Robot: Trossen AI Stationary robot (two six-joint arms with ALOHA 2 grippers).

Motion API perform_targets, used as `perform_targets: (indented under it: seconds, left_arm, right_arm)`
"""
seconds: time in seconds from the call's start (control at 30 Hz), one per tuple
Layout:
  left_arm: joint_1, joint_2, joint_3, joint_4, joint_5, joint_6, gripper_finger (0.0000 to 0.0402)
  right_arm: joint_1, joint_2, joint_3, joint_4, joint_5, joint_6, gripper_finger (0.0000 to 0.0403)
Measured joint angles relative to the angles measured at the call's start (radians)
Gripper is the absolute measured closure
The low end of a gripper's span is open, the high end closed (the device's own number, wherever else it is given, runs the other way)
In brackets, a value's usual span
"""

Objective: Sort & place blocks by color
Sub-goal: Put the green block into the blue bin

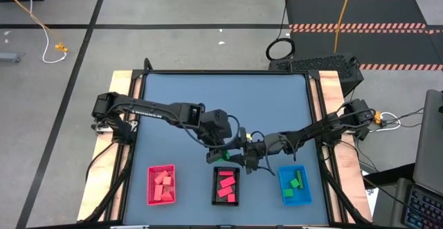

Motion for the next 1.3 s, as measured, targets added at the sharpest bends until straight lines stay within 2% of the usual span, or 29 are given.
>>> perform_targets:
  seconds: [0.3, 0.47, 0.53, 0.63, 0.77, 0.87, 1.0, 1.17, 1.3]
  left_arm:
    - [0.004, 0.0, 0.0, -0.004, 0.006, 0.008, 0.0276]
    - [0.004, 0.0, 0.001, -0.014, -0.019, -0.002, 0.0275]
    - [0.007, -0.007, 0.001, -0.019, -0.018, -0.002, 0.0249]
    - [0.016, -0.034, 0.001, -0.065, -0.03, 0.038, 0.0187]
    - [0.036, -0.096, 0.001, -0.2, -0.034, 0.096, 0.0126]
    - [0.043, -0.128, 0.0, -0.289, -0.096, 0.085, 0.0106]
    - [0.005, -0.152, 0.0, -0.337, -0.247, 0.009, 0.0103]
    - [-0.097, -0.135, 0.0, -0.332, -0.352, -0.129, 0.0124]
    - [-0.189, -0.112, -0.002, -0.333, -0.433, -0.256, 0.0147]
  right_arm:
    - [0.001, 0.001, -0.001, -0.007, -0.009, -0.009, 0.0291]
    - [0.003, 0.001, -0.001, -0.008, -0.019, -0.02, 0.0292]
    - [0.003, 0.0, -0.001, -0.014, -0.016, -0.024, 0.0292]
    - [0.002, -0.006, 0.0, -0.022, -0.014, -0.028, 0.0292]
    - [0.005, -0.042, 0.0, -0.073, 0.017, -0.032, 0.0292]
    - [0.014, -0.105, 0.001, -0.152, 0.072, -0.05, 0.0292]
    - [0.028, -0.199, 0.0, -0.317, 0.183, -0.059, 0.0292]
    - [0.04, -0.325, -0.003, -0.512, 0.343, -0.014, 0.0292]
    - [0.04, -0.425, -0.046, -0.558, 0.391, 0.026, 0.0292]
